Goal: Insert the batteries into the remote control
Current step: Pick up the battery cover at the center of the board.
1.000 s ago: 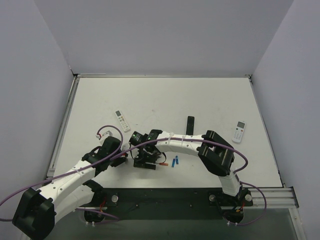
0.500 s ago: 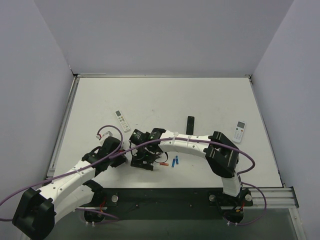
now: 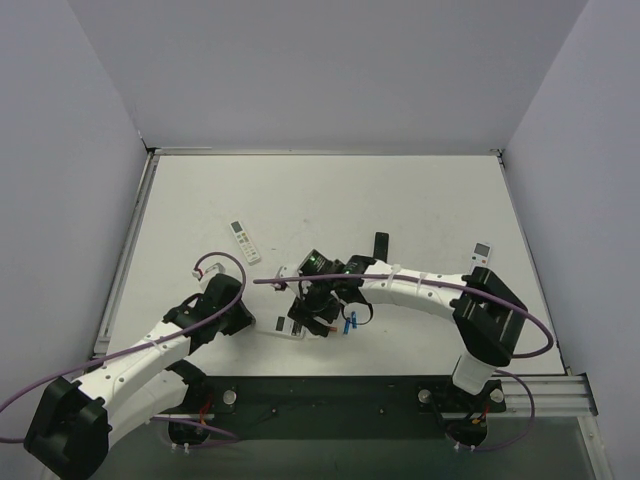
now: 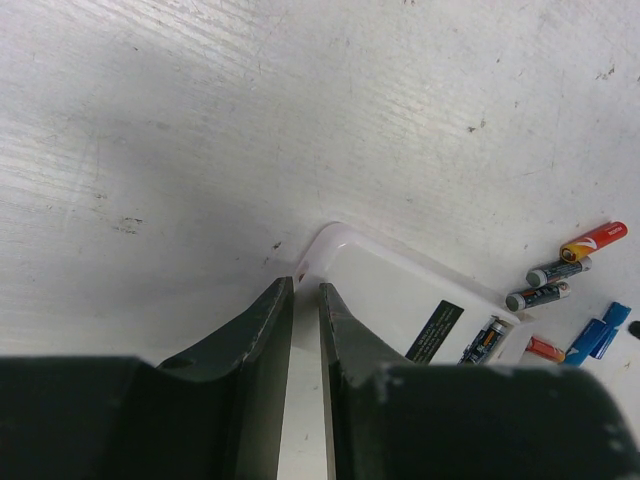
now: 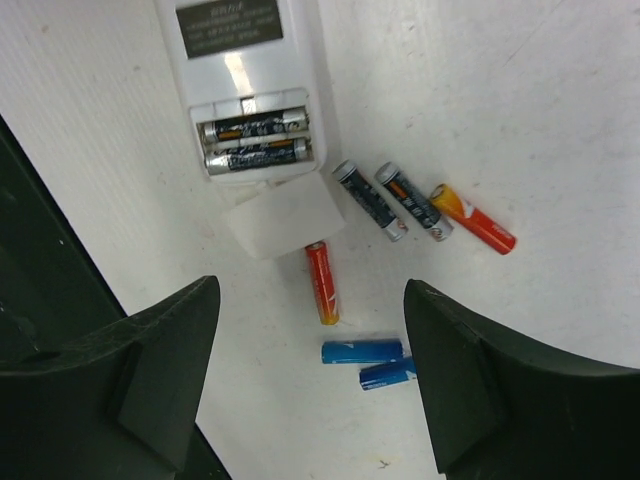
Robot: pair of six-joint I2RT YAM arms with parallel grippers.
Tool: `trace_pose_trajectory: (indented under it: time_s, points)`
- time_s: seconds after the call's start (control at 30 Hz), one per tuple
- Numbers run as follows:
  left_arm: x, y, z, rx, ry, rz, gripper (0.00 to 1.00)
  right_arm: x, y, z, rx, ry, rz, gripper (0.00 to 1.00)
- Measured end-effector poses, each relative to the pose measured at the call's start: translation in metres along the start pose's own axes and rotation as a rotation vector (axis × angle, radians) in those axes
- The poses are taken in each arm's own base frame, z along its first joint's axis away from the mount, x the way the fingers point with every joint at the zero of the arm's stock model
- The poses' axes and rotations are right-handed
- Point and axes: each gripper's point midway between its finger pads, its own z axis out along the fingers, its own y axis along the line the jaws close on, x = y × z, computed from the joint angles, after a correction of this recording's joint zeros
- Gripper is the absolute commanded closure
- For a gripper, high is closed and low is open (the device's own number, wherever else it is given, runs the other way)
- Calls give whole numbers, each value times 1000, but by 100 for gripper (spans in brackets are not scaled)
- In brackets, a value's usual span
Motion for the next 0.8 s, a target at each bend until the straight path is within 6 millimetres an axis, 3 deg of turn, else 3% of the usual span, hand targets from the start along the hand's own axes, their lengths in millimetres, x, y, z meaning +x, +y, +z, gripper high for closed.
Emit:
trace_pose_trajectory:
  time_s: [0.2, 0.43, 0.8]
  points:
    - [0, 0, 0, 0, 0, 0, 74, 28, 9, 19, -82, 11, -37, 37]
    - [0, 0, 0, 0, 0, 0, 74, 21, -3, 30, -129, -53, -50, 37]
    - [1, 1, -1, -1, 3, 0, 74, 21, 4, 42, -186, -54, -108, 37]
